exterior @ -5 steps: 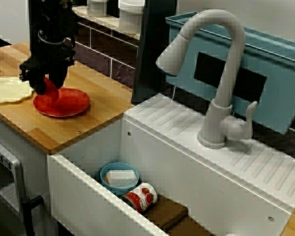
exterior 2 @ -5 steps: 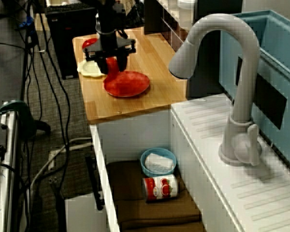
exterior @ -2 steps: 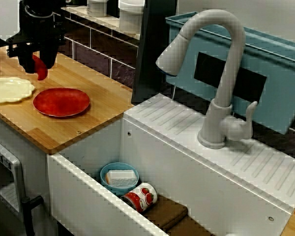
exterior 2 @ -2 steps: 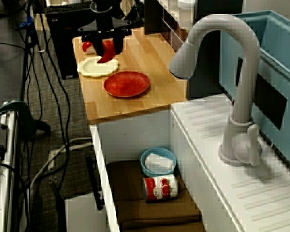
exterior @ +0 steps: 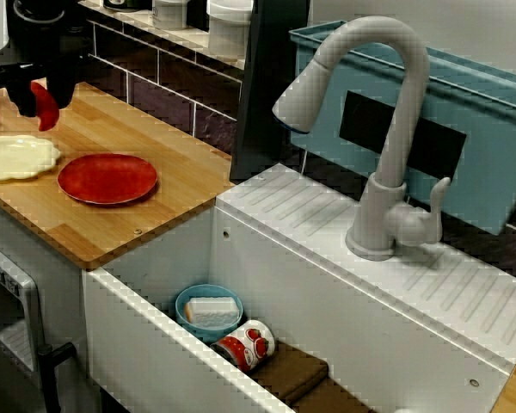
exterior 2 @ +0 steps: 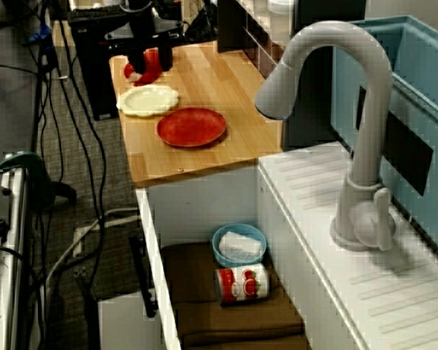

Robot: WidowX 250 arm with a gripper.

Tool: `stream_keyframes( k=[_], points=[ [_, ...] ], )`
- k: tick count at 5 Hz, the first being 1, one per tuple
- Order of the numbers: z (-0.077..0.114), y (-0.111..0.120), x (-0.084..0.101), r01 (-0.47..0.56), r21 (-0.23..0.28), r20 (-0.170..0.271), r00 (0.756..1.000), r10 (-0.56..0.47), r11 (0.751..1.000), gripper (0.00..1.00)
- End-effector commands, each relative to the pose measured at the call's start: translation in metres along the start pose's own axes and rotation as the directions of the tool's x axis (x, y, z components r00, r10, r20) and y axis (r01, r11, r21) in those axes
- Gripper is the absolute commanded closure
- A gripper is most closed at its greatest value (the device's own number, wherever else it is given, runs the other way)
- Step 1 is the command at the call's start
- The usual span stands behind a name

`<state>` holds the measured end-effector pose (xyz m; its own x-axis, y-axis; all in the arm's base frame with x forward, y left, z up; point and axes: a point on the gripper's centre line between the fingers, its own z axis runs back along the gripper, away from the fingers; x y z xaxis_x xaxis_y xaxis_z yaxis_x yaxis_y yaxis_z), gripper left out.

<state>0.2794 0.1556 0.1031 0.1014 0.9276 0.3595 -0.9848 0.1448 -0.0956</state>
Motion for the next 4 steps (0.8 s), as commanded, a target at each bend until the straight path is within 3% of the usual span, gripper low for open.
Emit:
stream_keyframes(
  k=[1,2,4],
  points=[
    [0.008,0.025,0.017,-0.016,-0.064,0.095,0.995,0.022,0.998,1.0],
    [0.001,0.033,0.022,-0.031,-0.086,0.122,0.992,0.041,0.996,1.0],
    [-0.016,0.042,0.028,-0.018,-0.079,0.155,0.988,0.03,0.997,1.0]
  ],
)
